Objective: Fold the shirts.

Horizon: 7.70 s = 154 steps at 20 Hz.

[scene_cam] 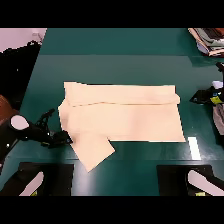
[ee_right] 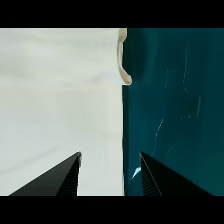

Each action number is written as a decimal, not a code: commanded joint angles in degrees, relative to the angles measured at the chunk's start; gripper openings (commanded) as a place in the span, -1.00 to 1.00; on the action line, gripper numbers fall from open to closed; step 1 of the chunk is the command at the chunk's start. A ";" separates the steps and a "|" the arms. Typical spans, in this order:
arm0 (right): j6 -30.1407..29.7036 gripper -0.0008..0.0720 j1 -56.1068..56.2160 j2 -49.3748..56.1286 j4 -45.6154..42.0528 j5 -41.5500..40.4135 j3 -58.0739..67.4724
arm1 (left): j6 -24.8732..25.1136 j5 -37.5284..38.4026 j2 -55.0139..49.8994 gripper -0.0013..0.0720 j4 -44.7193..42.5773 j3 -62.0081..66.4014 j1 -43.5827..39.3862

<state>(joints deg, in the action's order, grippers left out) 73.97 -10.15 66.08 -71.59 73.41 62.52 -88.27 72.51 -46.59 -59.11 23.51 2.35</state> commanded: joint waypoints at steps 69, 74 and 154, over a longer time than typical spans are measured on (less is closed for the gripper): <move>0.61 0.23 6.08 34.49 7.61 10.08 33.92 | 0.26 -15.85 -31.91 0.40 2.49 41.97 0.07; 0.22 0.24 0.52 34.45 7.63 16.70 33.79 | 3.54 -8.13 -31.91 -0.60 3.85 44.94 0.07; -4.17 0.87 35.47 39.91 40.54 -4.46 15.65 | 3.21 -6.16 -19.47 -0.90 -6.45 58.93 1.68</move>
<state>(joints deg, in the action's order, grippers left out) 70.46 22.52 101.47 -37.34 69.54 76.16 -85.06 67.24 -66.06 -65.71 82.43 3.99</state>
